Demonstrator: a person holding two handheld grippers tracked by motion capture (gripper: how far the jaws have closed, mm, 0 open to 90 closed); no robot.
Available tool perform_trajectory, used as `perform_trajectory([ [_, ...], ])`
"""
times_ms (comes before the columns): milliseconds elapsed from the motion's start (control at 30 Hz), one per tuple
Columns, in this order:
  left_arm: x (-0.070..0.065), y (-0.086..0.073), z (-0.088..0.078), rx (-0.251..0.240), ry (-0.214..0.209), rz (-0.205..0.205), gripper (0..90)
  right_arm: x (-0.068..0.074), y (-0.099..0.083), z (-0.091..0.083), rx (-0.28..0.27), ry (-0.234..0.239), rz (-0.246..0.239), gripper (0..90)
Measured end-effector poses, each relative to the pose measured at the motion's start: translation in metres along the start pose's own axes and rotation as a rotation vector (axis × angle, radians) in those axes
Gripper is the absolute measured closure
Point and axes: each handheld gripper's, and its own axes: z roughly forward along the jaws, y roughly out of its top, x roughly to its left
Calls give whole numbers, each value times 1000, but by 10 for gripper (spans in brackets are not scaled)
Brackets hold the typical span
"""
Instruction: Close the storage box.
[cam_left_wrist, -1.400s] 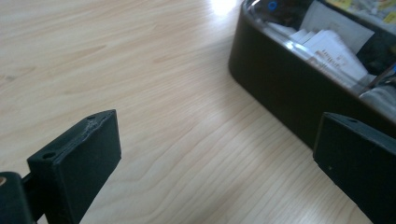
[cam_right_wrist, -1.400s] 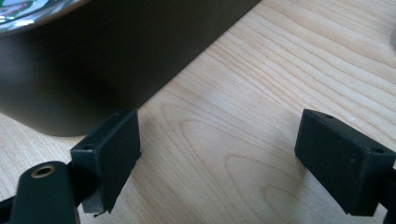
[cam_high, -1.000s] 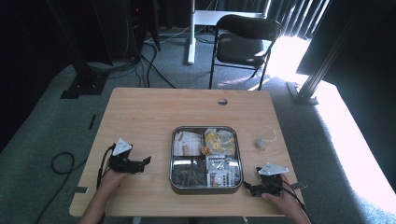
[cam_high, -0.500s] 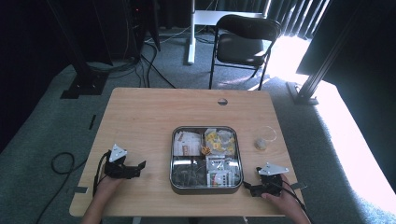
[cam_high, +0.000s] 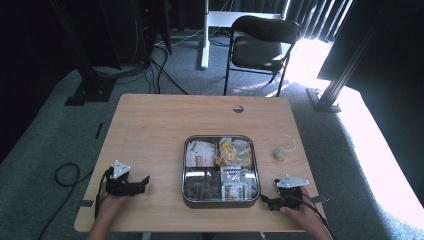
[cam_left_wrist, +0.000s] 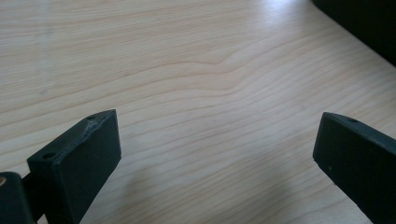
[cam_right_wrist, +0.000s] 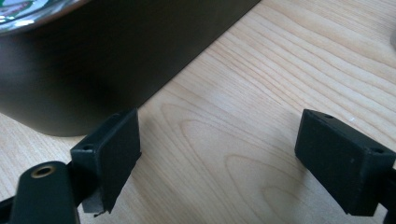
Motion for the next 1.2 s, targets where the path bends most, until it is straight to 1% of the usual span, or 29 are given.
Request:
perform_trajectory([
  [67,2,-1,-2,7,29,-16,13,0,0,0,-1,0,2,137],
  [100,2,-1,-2,7,29,-16,13,0,0,0,-1,0,2,137],
  [133,4,-2,-3,8,42,-20,13,0,0,0,0,0,2,136],
  [200,7,-4,-5,11,52,-26,13,0,0,0,-1,0,1,137],
  [300,9,-8,-7,31,70,-33,13,0,0,0,-1,0,1,137],
  [433,11,-12,-11,42,97,-59,13,0,0,0,-1,0,0,136],
  [533,13,-14,-14,50,119,-69,13,0,0,0,-2,0,0,136],
  [600,14,-16,-16,61,135,-84,13,0,0,0,-1,0,0,137],
  [633,15,-17,-17,56,132,-93,13,0,0,0,-2,0,1,136],
  [667,15,-18,-19,65,135,-111,13,0,0,0,-1,0,0,136],
  [700,16,-18,-19,74,143,-119,13,0,0,0,-1,0,0,137],
  [733,16,-19,-20,72,141,-129,13,0,0,0,-1,0,0,137],
  [767,16,-20,-20,82,143,-132,13,0,0,0,-2,0,0,136],
  [833,13,-21,-20,109,165,-116,12,0,0,0,-2,0,1,137],
  [867,12,-21,-20,120,173,-117,13,0,0,0,-2,0,1,136],
  [900,12,-22,-20,123,164,-123,13,0,0,0,-2,0,1,136],
  [933,13,-22,-20,125,171,-126,12,0,0,0,-2,0,1,136],
  [1000,14,-23,-21,118,191,-136,12,0,0,0,-2,0,1,136],
  [1033,15,-23,-20,136,212,-139,13,0,0,0,-2,0,1,136],
  [1067,18,-23,-20,140,211,-164,12,0,0,0,-2,0,1,136],
  [1133,19,-23,-21,140,215,-166,12,0,0,0,-2,0,1,136],
  [1200,19,-23,-20,140,209,-162,12,0,0,0,-2,0,1,136],
])
